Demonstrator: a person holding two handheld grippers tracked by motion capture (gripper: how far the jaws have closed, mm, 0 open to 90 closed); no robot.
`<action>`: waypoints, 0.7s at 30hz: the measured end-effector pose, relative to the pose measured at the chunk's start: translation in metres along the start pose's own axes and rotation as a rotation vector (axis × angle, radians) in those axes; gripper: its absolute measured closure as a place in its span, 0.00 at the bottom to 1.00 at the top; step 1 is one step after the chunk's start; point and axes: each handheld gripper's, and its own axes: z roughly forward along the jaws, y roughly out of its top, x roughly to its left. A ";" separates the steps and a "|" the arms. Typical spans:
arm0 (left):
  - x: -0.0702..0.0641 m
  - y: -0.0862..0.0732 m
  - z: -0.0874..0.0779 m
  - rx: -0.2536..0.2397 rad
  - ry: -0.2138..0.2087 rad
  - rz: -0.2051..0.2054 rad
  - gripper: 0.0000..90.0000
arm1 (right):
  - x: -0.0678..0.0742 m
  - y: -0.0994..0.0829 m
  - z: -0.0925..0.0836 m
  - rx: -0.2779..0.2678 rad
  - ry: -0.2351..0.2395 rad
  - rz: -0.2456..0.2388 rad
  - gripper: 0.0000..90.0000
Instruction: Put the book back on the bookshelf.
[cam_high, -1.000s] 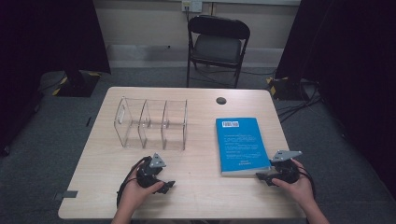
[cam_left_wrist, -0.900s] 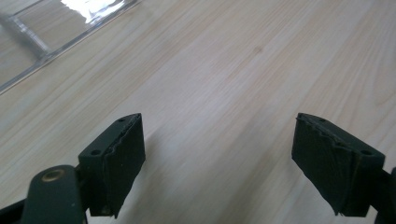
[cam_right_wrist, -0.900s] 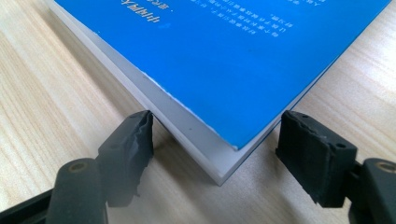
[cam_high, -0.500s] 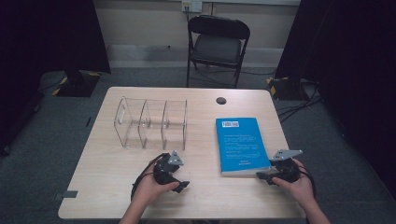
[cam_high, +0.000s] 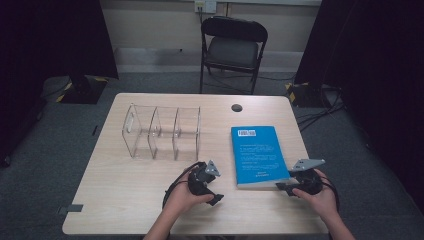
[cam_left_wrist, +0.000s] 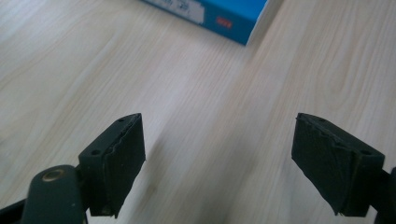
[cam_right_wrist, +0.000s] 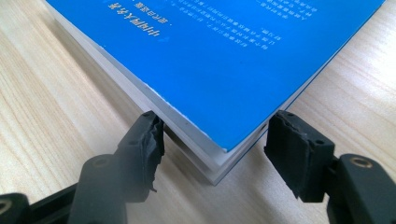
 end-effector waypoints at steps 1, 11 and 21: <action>-0.001 0.002 0.001 -0.005 0.000 -0.006 0.19 | 0.000 0.000 0.000 -0.002 0.002 0.001 0.41; -0.008 0.020 0.009 -0.003 -0.019 0.014 0.19 | 0.001 0.005 -0.006 -0.009 -0.009 0.006 0.41; -0.010 0.032 0.013 -0.003 -0.015 0.037 0.18 | 0.000 0.010 -0.011 -0.028 -0.009 0.005 0.42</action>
